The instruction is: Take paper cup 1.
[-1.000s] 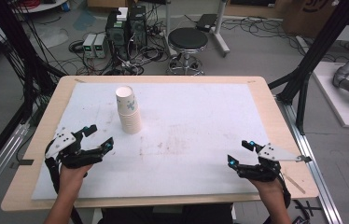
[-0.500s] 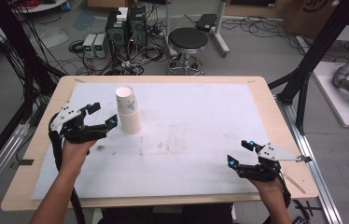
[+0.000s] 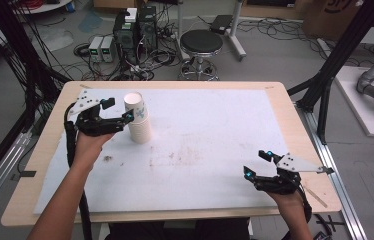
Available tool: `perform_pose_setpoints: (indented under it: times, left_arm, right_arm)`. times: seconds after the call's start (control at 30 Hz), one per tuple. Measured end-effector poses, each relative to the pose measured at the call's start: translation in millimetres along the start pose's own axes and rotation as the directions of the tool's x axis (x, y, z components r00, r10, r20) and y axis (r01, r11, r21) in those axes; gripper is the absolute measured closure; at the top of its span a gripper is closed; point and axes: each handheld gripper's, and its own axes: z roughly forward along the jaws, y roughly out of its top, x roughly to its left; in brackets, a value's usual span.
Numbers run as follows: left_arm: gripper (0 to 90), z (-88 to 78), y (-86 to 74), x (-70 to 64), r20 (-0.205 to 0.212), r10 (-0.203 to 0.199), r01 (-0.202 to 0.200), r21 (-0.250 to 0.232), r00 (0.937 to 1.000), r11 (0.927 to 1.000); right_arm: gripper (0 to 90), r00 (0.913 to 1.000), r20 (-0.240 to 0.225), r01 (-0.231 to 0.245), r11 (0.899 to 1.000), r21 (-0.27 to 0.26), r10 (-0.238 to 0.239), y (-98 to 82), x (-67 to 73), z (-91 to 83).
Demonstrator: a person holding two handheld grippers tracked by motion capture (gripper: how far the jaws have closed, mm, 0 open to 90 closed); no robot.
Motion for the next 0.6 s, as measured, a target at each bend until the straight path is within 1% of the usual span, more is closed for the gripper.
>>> perform_pose_setpoints:
  times: [0.23, 0.33, 0.5, 0.6]
  left_arm:
    - [14.8, 21.6, 4.5, 3.4, 0.003, 0.006, -0.006, 0.045, 1.0, 0.999]
    - [14.7, 28.9, 6.6, 3.3, 0.005, 0.016, -0.016, 0.055, 0.9999, 0.9984]
    - [14.8, 42.7, 9.3, 6.7, 0.0, 0.004, -0.004, 0.09, 1.0, 0.9959]
    - [15.2, 49.1, 8.5, 8.4, -0.004, 0.004, -0.004, 0.107, 1.0, 0.9942]
  right_arm:
    - [20.3, 1.0, 0.0, -0.002, 1.0, -0.004, 0.002, -0.2, -1.0, -1.2]
    - [20.3, 1.0, 0.0, -0.001, 1.0, -0.004, 0.001, -0.6, -1.9, -1.1]
    - [20.3, 1.0, -0.004, -0.005, 1.0, -0.002, 0.005, -0.8, -1.7, -0.9]
    - [20.4, 1.0, -0.005, -0.004, 1.0, -0.003, 0.004, -0.8, -1.8, -1.0]
